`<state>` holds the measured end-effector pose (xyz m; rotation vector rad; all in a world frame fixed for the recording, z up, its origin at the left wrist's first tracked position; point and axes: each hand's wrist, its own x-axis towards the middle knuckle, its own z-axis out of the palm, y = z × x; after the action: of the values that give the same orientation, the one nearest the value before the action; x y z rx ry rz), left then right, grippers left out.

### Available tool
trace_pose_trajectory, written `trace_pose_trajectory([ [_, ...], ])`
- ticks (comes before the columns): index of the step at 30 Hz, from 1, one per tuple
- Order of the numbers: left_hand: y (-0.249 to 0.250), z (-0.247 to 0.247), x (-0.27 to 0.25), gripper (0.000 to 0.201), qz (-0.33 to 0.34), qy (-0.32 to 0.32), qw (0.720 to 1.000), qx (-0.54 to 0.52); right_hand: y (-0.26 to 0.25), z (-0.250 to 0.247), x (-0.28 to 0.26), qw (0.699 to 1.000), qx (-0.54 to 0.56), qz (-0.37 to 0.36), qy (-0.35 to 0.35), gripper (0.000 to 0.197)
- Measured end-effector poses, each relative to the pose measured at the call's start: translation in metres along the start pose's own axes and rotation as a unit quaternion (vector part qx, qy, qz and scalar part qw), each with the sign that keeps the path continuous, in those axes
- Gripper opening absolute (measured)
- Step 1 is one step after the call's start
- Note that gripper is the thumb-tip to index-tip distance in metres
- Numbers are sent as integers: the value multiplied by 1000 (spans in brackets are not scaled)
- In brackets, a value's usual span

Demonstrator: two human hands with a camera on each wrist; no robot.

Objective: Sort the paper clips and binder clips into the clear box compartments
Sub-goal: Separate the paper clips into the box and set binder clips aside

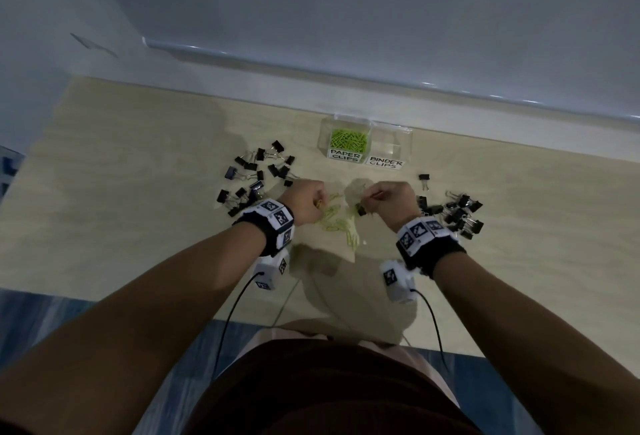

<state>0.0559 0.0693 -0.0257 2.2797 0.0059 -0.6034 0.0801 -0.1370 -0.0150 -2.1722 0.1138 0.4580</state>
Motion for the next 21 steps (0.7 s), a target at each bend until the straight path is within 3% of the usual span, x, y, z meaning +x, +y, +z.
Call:
trace_pose_trajectory([
  [5, 32, -33, 22, 15, 3, 56, 997, -50, -48, -23, 43, 997, 7, -56, 48, 10],
  [8, 54, -51, 48, 14, 5, 112, 993, -43, -69, -20, 70, 994, -22, -52, 97, 11],
  [14, 82, -56, 80, 25, -2, 127, 991, 39, -76, -11, 81, 993, -98, -13, 60, 23],
  [18, 65, -55, 53, 39, 48, 127, 990, 49, -58, -13, 53, 976, -132, -158, 75, 27],
  [21, 33, -44, 4, 38, 60, 76, 991, 97, -37, -1, 25, 963, -179, -202, -4, 25],
])
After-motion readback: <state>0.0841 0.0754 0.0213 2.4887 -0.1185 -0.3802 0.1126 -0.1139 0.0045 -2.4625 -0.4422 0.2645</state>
